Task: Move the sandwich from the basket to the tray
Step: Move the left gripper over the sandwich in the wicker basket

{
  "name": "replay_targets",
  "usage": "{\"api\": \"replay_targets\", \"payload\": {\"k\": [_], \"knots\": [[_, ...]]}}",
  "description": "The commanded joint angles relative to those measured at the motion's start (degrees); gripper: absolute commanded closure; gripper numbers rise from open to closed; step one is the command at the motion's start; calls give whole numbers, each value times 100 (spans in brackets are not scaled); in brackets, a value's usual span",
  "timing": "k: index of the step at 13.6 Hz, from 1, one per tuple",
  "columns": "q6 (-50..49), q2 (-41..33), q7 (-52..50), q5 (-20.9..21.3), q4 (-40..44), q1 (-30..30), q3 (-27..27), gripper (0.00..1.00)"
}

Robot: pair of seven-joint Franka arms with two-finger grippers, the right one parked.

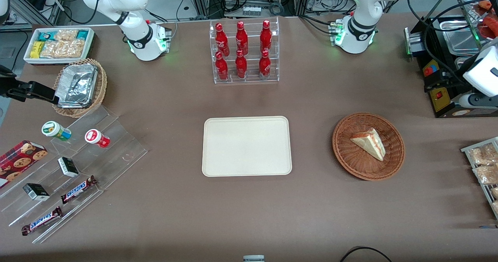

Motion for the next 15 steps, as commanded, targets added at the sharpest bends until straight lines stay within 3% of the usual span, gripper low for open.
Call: {"api": "replay_targets", "payload": {"k": [1, 5, 11, 13, 15], "knots": [[123, -302, 92, -34, -365, -3, 30, 0], [990, -73, -775, 27, -741, -134, 21, 0], [3247, -335, -3945, 45, -2857, -609, 30, 0], [4171, -529, -4581, 36, -3667, -609, 30, 0], [4683, -390, -5032, 36, -3968, -609, 39, 0]]}}
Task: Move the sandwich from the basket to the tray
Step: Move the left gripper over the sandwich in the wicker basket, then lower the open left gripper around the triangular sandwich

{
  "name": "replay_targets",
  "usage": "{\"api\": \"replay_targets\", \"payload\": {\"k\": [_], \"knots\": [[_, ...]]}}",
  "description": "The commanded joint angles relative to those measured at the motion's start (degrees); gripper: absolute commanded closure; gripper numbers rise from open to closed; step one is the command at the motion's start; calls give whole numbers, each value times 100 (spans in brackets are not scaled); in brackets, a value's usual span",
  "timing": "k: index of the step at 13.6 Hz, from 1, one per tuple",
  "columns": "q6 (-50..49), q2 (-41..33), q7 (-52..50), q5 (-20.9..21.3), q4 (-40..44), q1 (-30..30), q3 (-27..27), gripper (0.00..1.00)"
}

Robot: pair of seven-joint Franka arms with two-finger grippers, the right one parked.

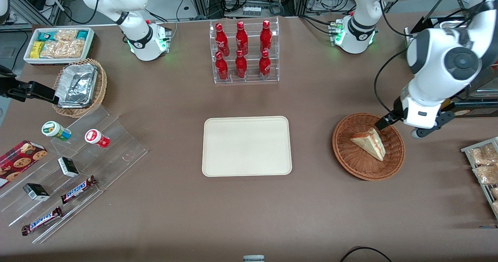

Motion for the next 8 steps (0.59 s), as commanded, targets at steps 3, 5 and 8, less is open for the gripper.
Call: {"api": "replay_targets", "payload": {"k": [3, 5, 8], "knots": [[1244, -210, -729, 21, -1078, -18, 235, 0], [1780, -8, -844, 21, -1280, -27, 236, 0], [2414, 413, -1283, 21, -1351, -53, 227, 0]]}}
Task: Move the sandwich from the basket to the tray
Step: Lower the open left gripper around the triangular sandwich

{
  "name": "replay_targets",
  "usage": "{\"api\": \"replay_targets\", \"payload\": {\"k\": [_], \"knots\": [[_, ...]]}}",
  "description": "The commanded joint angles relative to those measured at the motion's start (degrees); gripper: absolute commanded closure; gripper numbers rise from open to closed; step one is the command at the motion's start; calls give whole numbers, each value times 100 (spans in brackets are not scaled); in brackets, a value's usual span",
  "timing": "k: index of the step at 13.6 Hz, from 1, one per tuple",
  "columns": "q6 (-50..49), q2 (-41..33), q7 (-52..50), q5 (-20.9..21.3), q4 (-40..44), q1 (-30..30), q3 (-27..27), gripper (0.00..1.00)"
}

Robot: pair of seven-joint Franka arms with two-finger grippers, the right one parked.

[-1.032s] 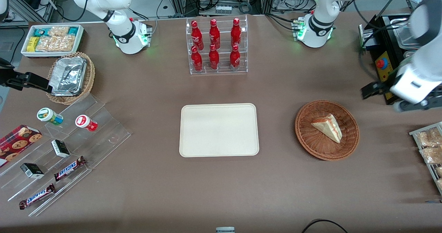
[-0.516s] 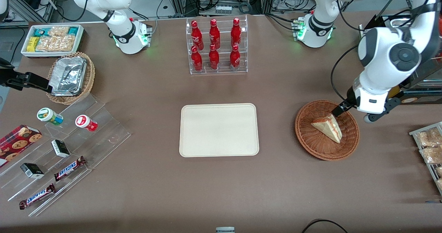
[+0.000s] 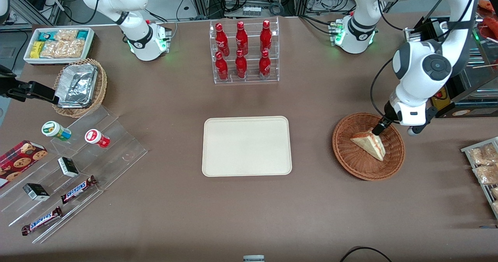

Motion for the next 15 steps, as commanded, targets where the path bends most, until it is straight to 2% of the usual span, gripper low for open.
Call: {"api": "replay_targets", "payload": {"k": [1, 7, 8, 9, 10, 11, 12, 15], "knots": [[454, 291, -324, 23, -39, -127, 12, 0], [981, 775, -324, 32, -30, -145, 12, 0], [1052, 854, -333, 32, -21, -154, 12, 3], [1062, 881, -342, 32, -4, -145, 12, 20], [1062, 907, -342, 23, 5, -154, 12, 48], [1062, 899, -368, 23, 23, -154, 12, 82], [1062, 899, -377, 23, 40, -154, 4, 100], [922, 768, -325, 67, 172, -171, -127, 100]]}}
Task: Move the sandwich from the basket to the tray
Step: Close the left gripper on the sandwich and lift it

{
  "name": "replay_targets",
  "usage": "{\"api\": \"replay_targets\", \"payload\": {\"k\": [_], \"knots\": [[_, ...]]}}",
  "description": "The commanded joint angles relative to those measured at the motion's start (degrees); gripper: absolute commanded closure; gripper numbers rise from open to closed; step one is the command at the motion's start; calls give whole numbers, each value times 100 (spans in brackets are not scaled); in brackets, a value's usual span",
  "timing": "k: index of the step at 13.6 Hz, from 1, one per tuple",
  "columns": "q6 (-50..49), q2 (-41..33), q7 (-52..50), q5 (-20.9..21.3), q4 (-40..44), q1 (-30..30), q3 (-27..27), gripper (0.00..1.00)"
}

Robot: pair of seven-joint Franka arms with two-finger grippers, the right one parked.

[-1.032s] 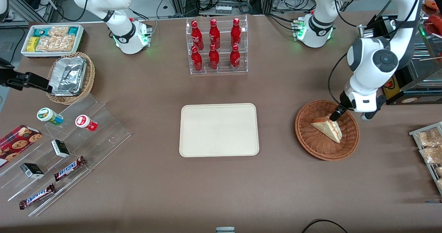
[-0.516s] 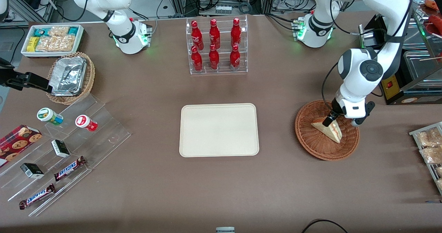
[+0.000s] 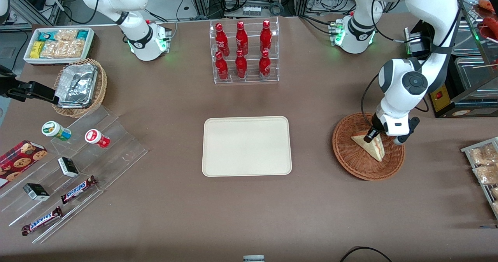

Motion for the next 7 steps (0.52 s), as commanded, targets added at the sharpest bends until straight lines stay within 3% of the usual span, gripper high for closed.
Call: {"api": "replay_targets", "payload": {"k": [1, 5, 7], "knots": [[-253, -254, -53, 69, 111, -99, -140, 100], [-2304, -923, 52, 482, 855, -222, -420, 100], [-3737, -880, 114, 491, 1785, -258, -990, 100]]}}
